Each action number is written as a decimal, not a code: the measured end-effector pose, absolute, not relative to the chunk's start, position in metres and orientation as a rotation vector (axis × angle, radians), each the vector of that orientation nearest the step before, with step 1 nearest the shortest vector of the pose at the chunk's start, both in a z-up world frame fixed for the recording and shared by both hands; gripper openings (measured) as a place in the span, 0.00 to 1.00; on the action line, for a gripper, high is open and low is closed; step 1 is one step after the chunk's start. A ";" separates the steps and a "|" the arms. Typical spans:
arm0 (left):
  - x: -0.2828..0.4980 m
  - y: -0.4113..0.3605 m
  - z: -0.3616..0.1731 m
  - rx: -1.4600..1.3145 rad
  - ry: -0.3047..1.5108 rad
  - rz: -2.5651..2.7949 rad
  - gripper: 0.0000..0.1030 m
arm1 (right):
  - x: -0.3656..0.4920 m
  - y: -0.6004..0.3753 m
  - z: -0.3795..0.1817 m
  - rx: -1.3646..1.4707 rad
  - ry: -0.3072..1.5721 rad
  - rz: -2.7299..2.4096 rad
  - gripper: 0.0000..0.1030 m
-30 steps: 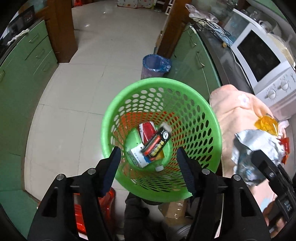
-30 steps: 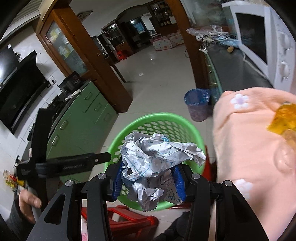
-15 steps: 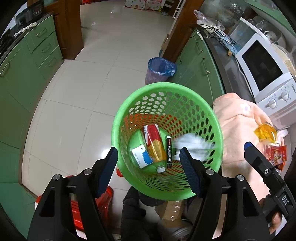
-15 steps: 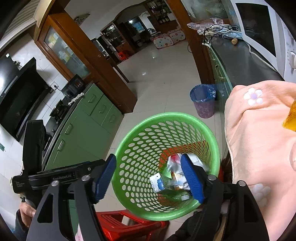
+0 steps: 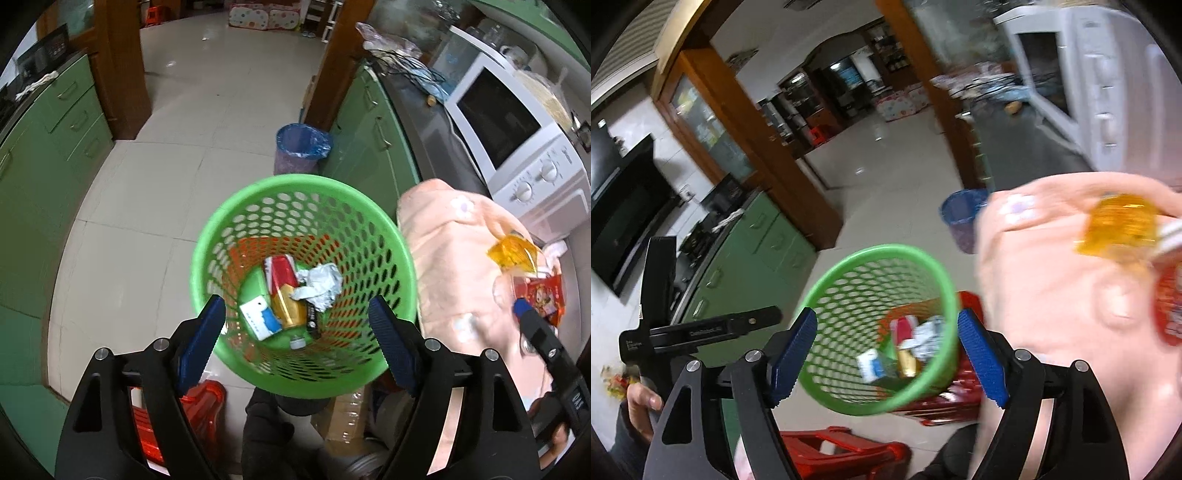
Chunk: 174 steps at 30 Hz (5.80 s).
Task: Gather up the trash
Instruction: 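Reach the right gripper to the red snack can and grasp it, then grasp the clear plastic cup with the left gripper while the right holds the red can, then drop the clear cup into the green basket with left while right drops the red can in, then reach the right gripper to the blue-and-white drink can and grasp it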
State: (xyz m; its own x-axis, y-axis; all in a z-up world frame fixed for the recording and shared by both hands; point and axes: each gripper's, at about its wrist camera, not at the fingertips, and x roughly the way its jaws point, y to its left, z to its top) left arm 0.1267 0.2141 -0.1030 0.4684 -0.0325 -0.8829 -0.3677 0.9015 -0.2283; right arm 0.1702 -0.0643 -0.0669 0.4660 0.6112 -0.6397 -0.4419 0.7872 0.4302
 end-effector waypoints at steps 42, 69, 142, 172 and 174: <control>0.196 0.042 -0.100 -0.163 1.109 -0.117 0.88 | 0.243 -0.225 -0.111 0.058 0.903 0.161 0.64; 0.252 -0.081 -0.125 0.065 1.060 -0.357 0.87 | 0.174 -0.256 -0.045 0.107 0.780 0.245 0.64; 0.103 0.184 -0.147 -0.227 1.102 0.124 0.85 | 0.185 0.024 -0.084 0.111 0.923 0.755 0.74; 0.132 0.065 -0.105 -0.110 1.059 -0.112 0.92 | 0.122 -0.205 -0.070 0.219 0.834 0.308 0.82; 0.135 0.051 -0.104 -0.101 1.061 -0.138 0.92 | 0.118 -0.227 -0.071 0.238 0.831 0.262 0.82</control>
